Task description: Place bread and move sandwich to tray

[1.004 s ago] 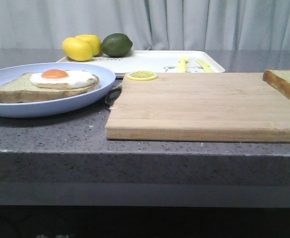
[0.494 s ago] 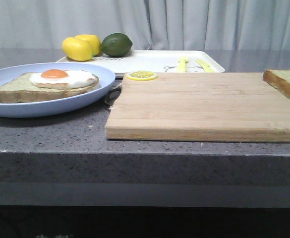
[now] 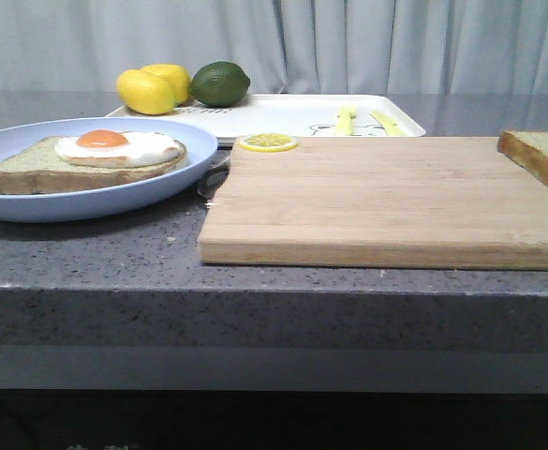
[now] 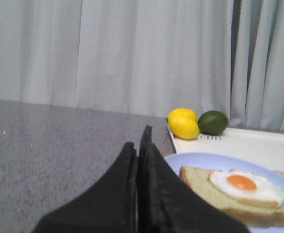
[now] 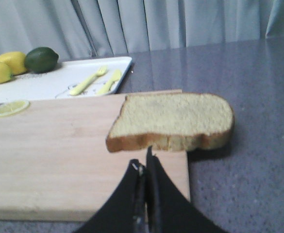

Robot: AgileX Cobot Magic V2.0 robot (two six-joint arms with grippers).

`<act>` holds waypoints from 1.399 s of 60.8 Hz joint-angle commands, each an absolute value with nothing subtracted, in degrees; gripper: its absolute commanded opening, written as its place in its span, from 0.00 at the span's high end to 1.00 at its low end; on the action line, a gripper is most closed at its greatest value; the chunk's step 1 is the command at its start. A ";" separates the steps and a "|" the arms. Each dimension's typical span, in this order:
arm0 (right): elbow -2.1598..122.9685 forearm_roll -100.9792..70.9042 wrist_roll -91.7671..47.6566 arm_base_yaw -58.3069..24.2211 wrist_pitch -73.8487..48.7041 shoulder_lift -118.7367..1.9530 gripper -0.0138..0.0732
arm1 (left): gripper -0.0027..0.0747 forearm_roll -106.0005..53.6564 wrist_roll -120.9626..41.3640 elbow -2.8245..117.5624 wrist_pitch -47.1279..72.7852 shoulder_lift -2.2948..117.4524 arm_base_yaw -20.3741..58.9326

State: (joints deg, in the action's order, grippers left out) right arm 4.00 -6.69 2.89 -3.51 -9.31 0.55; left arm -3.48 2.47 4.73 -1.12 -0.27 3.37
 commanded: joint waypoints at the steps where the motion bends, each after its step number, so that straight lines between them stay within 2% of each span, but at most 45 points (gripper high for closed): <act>1: 11.58 -6.53 2.63 -3.50 -8.90 0.16 0.91 | 0.99 -4.05 3.11 12.90 -2.28 0.66 3.18; 13: 28.45 -6.66 2.63 -3.45 -23.72 -14.52 0.91 | 0.99 -0.38 3.11 28.35 11.94 15.73 3.18; 23: 36.59 -6.66 2.63 -3.45 -24.48 -28.04 0.91 | 0.99 -0.38 3.11 31.83 10.58 30.03 3.18; 30: 38.18 -6.66 2.63 -3.45 -22.84 -33.03 0.91 | 0.99 -0.64 3.11 31.95 7.07 34.01 3.18; 35: 38.18 -6.78 2.63 -3.45 -21.71 -34.01 0.84 | 0.99 -0.64 3.11 31.95 5.45 34.97 3.18; 39: 38.18 -6.93 2.63 -3.45 -21.59 -34.13 0.69 | 0.95 -0.64 3.11 31.95 4.66 35.24 3.18; 42: 38.18 -6.99 2.63 -3.45 -21.93 -34.13 0.55 | 0.86 -0.64 3.11 31.95 4.33 35.24 3.18; 45: 38.18 -7.01 2.63 -3.45 -22.24 -34.13 0.42 | 0.71 -0.64 3.11 31.95 3.89 35.24 3.18; 50: 38.18 -7.01 2.63 -3.45 -22.34 -34.13 0.18 | 0.39 -0.64 3.11 31.95 3.77 35.24 3.18; 53: 38.18 -7.01 2.63 -3.45 -22.20 -34.20 0.09 | 0.18 -0.64 3.11 31.95 3.66 35.24 3.18; 57: 38.18 -7.01 2.63 -3.45 -21.61 -34.25 0.09 | 0.06 -0.64 3.11 31.95 3.66 35.24 3.18; 64: 38.69 -6.96 2.63 -3.32 -22.32 -35.96 0.10 | 0.11 -0.64 3.11 31.95 3.66 35.24 3.18; 73: 43.76 -6.96 2.68 -0.52 -29.08 -44.88 0.10 | 0.18 -0.64 3.11 31.95 3.66 35.24 3.18; 85: 51.04 -6.96 6.03 10.23 -33.17 -58.95 0.10 | 0.25 -0.64 3.11 31.95 3.66 35.24 3.18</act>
State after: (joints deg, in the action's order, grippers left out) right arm 46.81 -7.03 5.06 5.78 -34.36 -54.14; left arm -0.49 2.47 29.97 8.48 34.97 3.37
